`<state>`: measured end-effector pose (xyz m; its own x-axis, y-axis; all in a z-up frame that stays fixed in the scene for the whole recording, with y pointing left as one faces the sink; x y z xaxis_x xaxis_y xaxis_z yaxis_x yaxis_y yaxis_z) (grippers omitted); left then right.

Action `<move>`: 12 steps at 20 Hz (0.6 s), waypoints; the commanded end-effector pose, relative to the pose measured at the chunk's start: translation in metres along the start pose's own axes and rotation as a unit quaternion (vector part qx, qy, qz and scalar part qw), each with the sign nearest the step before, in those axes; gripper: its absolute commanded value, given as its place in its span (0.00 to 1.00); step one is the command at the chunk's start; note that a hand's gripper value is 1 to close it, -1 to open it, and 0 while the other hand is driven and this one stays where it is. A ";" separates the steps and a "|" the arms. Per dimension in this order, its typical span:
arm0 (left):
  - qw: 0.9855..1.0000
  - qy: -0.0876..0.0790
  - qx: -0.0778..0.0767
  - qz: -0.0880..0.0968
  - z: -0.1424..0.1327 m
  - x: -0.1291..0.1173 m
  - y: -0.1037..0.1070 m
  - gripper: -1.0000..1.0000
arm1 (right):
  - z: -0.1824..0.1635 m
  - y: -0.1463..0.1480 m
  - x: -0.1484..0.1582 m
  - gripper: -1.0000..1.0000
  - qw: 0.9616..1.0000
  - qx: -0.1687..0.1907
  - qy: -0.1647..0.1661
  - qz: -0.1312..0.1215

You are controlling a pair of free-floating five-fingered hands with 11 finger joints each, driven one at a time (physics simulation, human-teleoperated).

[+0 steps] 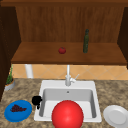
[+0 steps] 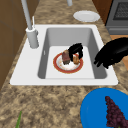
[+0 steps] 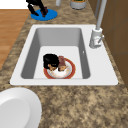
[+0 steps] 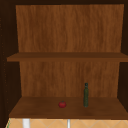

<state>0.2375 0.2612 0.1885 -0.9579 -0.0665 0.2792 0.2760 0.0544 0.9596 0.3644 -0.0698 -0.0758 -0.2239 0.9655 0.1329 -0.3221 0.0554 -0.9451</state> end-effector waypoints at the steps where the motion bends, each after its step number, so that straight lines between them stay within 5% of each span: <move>1: 1.000 0.000 0.000 0.000 0.000 0.000 0.000 0.50 | -0.011 0.000 -0.010 1.00 1.000 -0.009 0.000 0.003; 6: 1.000 0.000 0.000 0.000 0.000 0.000 0.000 0.50 | -0.008 0.007 -0.004 1.00 1.000 -0.007 -0.010 0.006; 7: 1.000 0.000 0.000 0.000 0.000 0.000 0.000 0.50 | -0.009 0.008 -0.007 0.00 1.000 -0.008 -0.013 0.005; 12: 1.000 0.000 0.000 0.000 0.000 0.000 0.000 0.50 | 0.004 0.005 0.003 0.00 0.999 0.002 -0.051 -0.010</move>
<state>0.2375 0.2612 0.1885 -0.9579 -0.0665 0.2792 0.2760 0.0544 0.9596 0.3575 -0.0661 -0.0753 -0.3173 0.9285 0.1930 -0.3288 0.0832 -0.9407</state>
